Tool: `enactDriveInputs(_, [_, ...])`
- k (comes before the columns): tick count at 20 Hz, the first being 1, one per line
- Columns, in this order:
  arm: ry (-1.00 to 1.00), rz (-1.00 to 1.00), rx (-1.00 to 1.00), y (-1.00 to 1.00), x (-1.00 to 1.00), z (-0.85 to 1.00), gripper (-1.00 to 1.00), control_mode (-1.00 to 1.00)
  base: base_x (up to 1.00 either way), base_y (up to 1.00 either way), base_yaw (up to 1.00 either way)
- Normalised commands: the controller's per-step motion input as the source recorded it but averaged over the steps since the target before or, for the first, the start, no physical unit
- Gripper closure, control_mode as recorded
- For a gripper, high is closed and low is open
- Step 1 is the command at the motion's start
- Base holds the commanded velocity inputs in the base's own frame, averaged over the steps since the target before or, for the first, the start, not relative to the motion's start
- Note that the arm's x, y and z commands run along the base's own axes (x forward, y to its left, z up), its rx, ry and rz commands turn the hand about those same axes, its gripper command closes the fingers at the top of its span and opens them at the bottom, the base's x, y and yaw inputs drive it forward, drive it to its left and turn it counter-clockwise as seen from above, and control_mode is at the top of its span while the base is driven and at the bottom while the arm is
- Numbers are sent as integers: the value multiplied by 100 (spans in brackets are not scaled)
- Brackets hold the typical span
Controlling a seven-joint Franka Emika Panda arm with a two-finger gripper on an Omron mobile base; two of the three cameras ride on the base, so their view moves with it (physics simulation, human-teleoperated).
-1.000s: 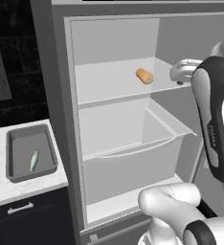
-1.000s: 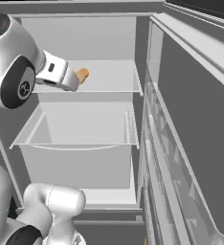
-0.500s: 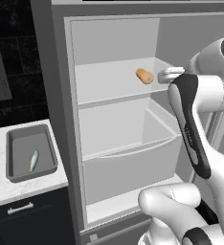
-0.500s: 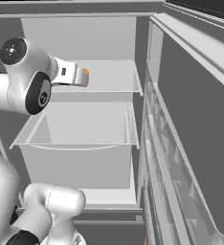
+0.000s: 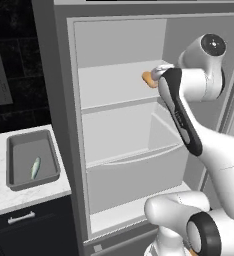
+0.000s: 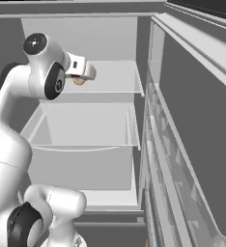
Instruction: Place one squash and one fish in each tupperware on the nearby counter, to pack two identical lunches.
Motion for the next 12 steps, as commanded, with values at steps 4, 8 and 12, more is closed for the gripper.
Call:
enactDriveInputs(4, [1, 2, -1, 27, 37, -37, -100, -100, 0, 0, 0])
enactDriveInputs(8, [0, 1, 0, 24, 42, -48, -100, -100, 0, 0, 0])
enactDriveInputs(12, [0, 0, 0, 0, 56, 0, -100, -100, 0, 0, 0])
